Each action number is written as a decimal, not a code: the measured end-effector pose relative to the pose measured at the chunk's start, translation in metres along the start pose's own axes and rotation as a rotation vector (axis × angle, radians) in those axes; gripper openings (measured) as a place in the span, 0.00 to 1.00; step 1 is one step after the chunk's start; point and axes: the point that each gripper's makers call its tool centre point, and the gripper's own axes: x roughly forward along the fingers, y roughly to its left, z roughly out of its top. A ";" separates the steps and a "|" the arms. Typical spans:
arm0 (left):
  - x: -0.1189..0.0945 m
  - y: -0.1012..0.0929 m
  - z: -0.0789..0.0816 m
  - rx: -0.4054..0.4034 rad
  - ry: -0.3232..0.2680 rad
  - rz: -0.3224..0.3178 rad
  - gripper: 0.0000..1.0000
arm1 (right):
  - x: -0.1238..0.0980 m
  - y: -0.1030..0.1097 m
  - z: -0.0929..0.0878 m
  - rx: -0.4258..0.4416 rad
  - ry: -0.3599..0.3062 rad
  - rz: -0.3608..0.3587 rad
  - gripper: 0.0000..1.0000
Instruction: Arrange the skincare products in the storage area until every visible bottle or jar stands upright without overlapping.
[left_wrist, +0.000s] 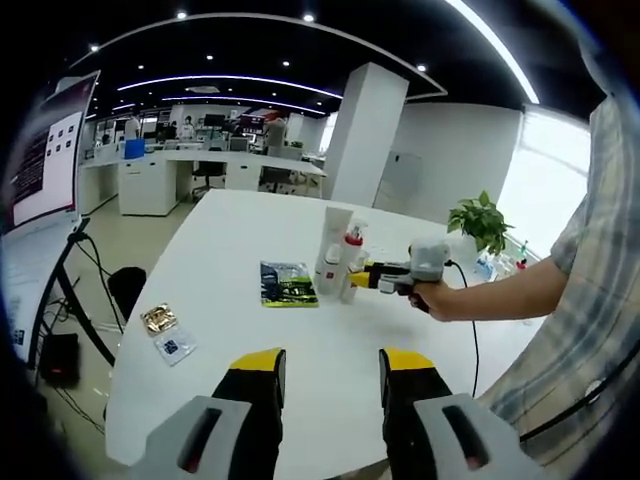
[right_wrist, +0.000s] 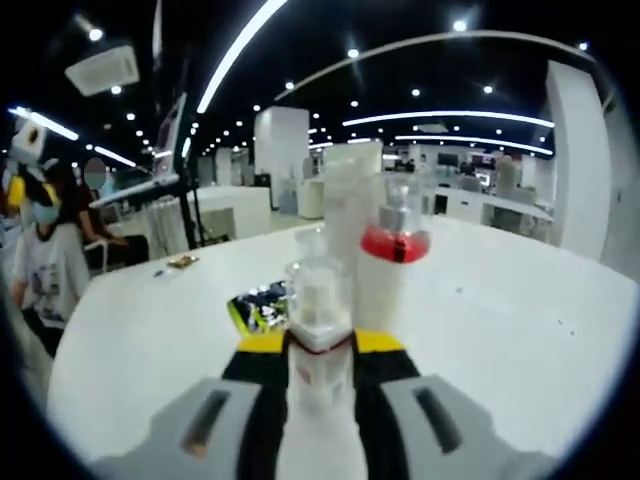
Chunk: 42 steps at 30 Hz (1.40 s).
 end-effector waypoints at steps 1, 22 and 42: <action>0.000 0.000 0.000 0.000 -0.001 0.001 0.39 | 0.000 0.000 -0.001 0.000 0.003 0.001 0.24; 0.004 -0.002 -0.003 -0.029 -0.005 0.015 0.38 | 0.004 -0.010 -0.020 -0.050 0.095 -0.007 0.20; 0.023 -0.018 0.000 -0.022 0.018 -0.023 0.37 | -0.004 -0.027 -0.019 0.087 0.110 -0.025 0.32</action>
